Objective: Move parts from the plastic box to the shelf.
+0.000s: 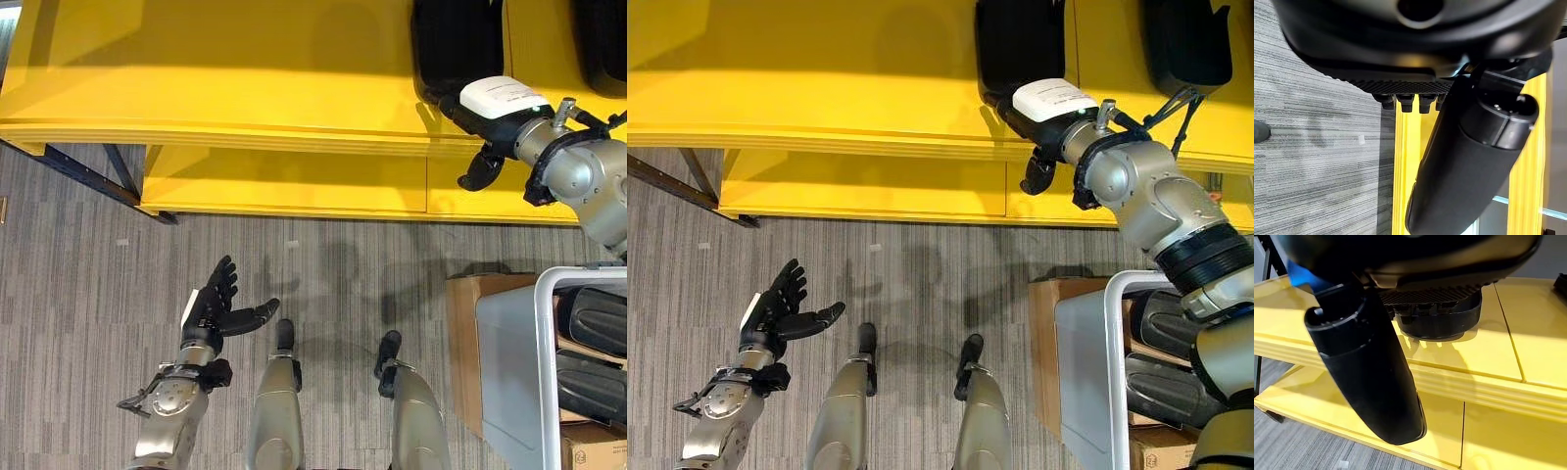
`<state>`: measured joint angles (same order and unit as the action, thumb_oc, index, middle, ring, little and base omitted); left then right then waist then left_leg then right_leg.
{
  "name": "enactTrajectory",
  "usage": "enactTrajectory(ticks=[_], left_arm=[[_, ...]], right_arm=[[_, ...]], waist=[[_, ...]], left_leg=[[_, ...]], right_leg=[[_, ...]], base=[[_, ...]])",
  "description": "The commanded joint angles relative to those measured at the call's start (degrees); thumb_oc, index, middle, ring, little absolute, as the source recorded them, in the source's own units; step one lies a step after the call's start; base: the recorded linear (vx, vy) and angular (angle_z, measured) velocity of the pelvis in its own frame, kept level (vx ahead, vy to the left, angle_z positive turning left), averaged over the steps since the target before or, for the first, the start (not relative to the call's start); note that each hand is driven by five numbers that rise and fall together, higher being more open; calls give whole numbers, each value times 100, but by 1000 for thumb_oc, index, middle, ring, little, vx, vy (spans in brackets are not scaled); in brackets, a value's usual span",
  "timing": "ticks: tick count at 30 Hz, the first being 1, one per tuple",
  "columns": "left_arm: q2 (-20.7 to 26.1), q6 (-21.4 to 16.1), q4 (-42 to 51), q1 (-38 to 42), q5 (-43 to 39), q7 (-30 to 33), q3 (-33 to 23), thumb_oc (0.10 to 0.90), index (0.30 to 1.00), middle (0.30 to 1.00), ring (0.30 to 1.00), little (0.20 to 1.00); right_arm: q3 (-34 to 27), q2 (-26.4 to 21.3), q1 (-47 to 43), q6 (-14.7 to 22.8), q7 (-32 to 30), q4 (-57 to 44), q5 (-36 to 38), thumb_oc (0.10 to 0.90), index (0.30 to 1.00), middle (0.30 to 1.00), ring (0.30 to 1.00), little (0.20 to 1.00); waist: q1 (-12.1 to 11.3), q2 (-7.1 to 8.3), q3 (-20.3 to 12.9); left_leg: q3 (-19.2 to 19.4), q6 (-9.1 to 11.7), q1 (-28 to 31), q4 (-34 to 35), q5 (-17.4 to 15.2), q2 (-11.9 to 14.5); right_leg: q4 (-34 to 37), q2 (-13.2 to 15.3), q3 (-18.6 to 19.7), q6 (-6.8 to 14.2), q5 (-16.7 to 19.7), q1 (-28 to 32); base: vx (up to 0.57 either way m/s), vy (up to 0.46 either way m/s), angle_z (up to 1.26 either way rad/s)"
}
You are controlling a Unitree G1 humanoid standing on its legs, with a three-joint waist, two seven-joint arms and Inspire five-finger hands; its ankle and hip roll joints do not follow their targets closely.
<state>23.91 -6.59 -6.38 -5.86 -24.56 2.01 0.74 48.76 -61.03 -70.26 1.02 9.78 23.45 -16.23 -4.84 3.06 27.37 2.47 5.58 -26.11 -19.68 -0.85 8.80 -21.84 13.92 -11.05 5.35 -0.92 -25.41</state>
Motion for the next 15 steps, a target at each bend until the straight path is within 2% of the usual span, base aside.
enactTrajectory(ticks=[1,15], left_arm=[[469,-602,664,-288,-232,66,-65,900,1000,1000,1000,1000],[468,-621,618,-296,-303,77,-86,900,1000,1000,1000,1000]], right_arm=[[-90,-31,-903,-37,-260,84,-235,900,1000,1000,1000,1000],[60,12,-1208,-83,-351,396,-271,900,1000,1000,1000,1000]], waist=[[-42,-12,-267],[-67,-22,-253]], left_leg=[[-148,321,70,46,-185,564],[-181,326,11,46,-171,556]], right_leg=[[83,382,467,391,50,-17],[67,373,457,383,51,-65]], base=[[0,0,0],[0,0,0]])
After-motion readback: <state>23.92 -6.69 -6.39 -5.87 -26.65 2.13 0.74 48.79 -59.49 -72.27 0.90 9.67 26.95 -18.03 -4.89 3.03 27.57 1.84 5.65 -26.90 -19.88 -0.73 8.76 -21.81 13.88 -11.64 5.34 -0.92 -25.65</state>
